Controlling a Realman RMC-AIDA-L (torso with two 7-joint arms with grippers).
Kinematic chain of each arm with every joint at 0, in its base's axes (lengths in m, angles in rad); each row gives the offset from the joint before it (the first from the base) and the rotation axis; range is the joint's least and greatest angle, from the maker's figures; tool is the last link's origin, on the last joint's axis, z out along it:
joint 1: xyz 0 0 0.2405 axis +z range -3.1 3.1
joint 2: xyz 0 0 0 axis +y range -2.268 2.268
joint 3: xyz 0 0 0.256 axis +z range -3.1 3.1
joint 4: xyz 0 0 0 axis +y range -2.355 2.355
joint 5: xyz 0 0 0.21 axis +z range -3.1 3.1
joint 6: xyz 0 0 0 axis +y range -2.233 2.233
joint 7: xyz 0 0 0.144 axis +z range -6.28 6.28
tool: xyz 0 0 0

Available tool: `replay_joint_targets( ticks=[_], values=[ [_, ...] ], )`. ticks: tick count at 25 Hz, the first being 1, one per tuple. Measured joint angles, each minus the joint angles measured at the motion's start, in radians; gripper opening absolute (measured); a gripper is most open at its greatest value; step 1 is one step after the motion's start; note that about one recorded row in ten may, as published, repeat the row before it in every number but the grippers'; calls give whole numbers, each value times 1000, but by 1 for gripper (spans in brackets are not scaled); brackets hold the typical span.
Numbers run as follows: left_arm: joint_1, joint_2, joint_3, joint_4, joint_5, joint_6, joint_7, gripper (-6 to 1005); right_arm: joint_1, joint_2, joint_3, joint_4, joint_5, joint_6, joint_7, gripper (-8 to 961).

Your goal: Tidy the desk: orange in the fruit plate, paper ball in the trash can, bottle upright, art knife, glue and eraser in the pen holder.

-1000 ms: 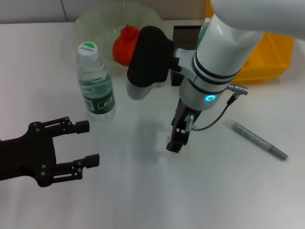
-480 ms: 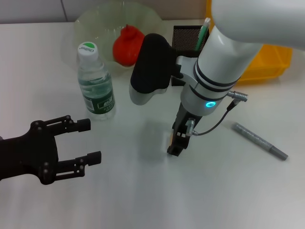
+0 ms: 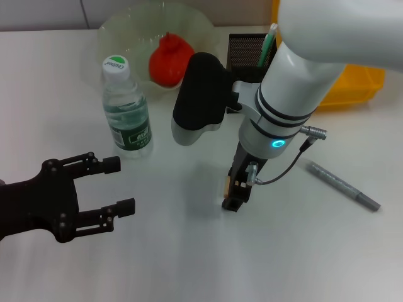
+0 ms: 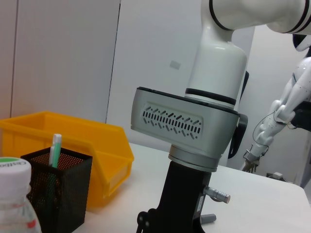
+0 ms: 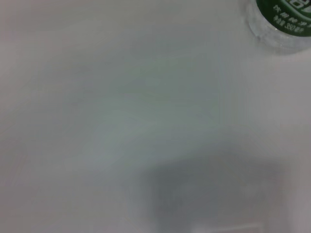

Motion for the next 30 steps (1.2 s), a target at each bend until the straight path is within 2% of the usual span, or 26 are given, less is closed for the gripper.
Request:
replay_joint_targets(
  ticks=[9, 12, 13, 14, 15, 18, 19, 20, 22, 25, 30],
  values=[
    [3, 0, -9, -1, 0, -3, 0, 757, -9, 0, 9, -20, -5, -13, 10, 514],
    [7, 0, -13, -1, 0, -3, 0, 757, -16, -3, 17, -47, -10, -28, 21, 447],
    [8, 0, -13, -1, 0, -3, 0, 757, -23, -6, 33, -71, -19, -45, 27, 425],
    [9, 0, -14, -1, 0, -3, 0, 757, -54, -7, 100, -146, -63, -79, 31, 403],
    [9, 0, -14, -1, 0, -3, 0, 757, -54, -7, 100, -146, -63, -79, 31, 403],
    [10, 3, -14, -9, 0, -2, 6, 756, -124, -6, 225, -308, -164, -124, 40, 401],
    [10, 3, -16, -11, 0, -2, 9, 756, -167, -7, 295, -411, -216, -133, 54, 401],
    [10, 3, -16, -11, 0, -2, 9, 756, -167, -7, 295, -411, -216, -133, 54, 403],
    [9, 2, -22, -12, 1, -2, 20, 756, -205, -8, 367, -500, -253, -126, 62, 408],
    [8, 2, -23, -14, 1, -2, 23, 756, -244, -9, 442, -563, -267, -84, 61, 416],
    [6, 0, -23, -15, 2, -1, 23, 756, -283, -10, 468, -557, -311, 6, 54, 428]
  ],
)
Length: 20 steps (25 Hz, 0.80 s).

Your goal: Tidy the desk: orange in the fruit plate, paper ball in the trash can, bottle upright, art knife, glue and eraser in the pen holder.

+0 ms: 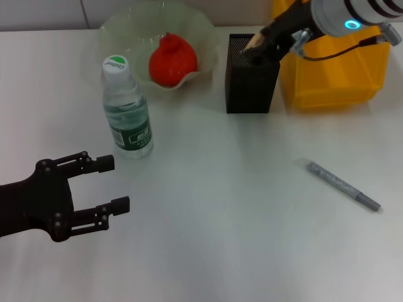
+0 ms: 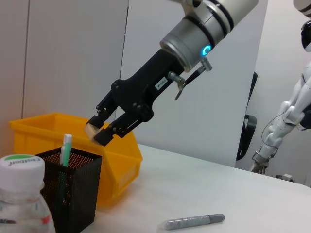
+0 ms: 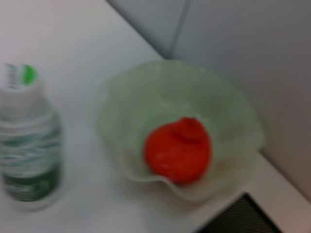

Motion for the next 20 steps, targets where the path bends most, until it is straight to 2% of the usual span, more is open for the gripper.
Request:
replay_joint_targets(
  ticks=[14, 19, 20],
  values=[
    [-6, -4, 0, -24, 1, -1, 2, 756, 4, 1, 2, 217, 9, 275, -1, 462],
    [-6, 3, -6, -24, 2, 5, 1, 756, 6, 0, -5, 225, 17, 291, -4, 474],
    [-6, 3, -8, -24, 2, 5, 1, 756, 6, 0, -5, 225, 17, 291, -4, 521]
  ],
)
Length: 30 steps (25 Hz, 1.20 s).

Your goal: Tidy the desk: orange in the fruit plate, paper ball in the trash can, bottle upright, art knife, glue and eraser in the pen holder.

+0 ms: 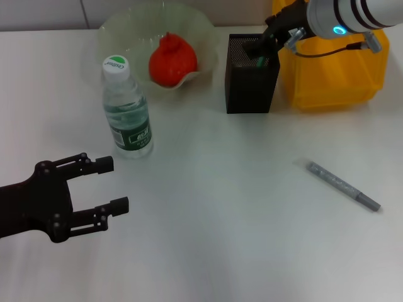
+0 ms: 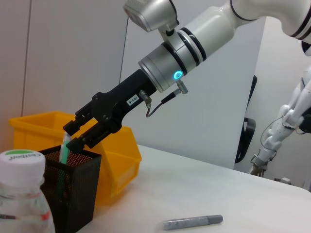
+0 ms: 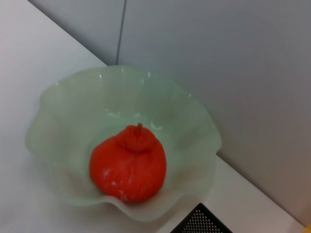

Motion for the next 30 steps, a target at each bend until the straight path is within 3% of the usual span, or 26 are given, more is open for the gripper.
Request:
replay_joint_targets(
  ticks=[4, 8, 9, 10, 14, 19, 30],
  values=[
    [1, 0, -5, 0, 1, 2, 2, 756, -21, 1, 0, -96, 3, -106, 1, 710],
    [-3, 1, -5, 0, 4, 6, 2, 756, -72, 3, -6, -248, 12, -235, 12, 724],
    [-5, 1, -5, 0, 7, 8, 2, 756, -97, 3, -14, -347, 13, -349, 35, 728],
    [-5, 1, -5, 0, 7, 8, 2, 756, -97, 3, -14, -347, 13, -349, 35, 731],
    [-12, 3, -5, 3, 24, 10, 2, 755, -104, 0, -14, -472, 7, -610, 111, 742],
    [-27, 2, -5, 4, 47, 11, 8, 755, -91, 1, -26, -445, -51, -747, 162, 740],
    [-52, 2, -6, -3, 72, 9, 22, 755, -99, 0, -36, -315, -121, -775, 165, 736]
  ],
)
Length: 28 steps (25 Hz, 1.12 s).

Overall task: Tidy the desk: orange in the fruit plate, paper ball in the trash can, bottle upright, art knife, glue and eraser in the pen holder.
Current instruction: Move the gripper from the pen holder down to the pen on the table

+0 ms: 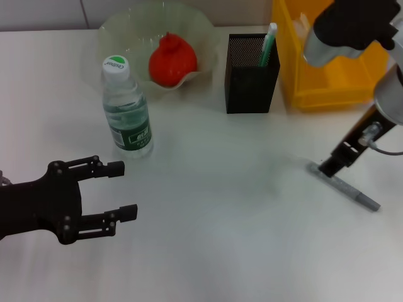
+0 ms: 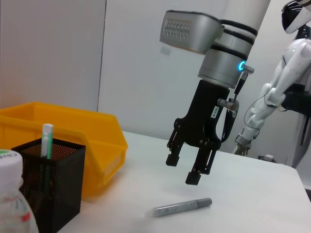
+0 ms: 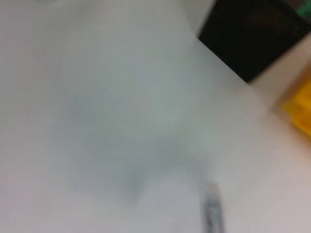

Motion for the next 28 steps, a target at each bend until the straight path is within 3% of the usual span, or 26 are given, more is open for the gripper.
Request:
replay_joint_targets(
  ticks=[8, 19, 28],
  values=[
    [-1, 0, -7, 0, 3, -2, -3, 755, -33, -1, 11, 41, -15, -12, -63, 734],
    [-1, -10, -13, 0, 3, -4, -10, 755, -67, 0, 14, 185, 25, 164, -161, 732],
    [2, -10, -22, -2, 3, -7, -10, 754, -62, 0, 8, 224, 28, 184, -167, 728]
  ],
)
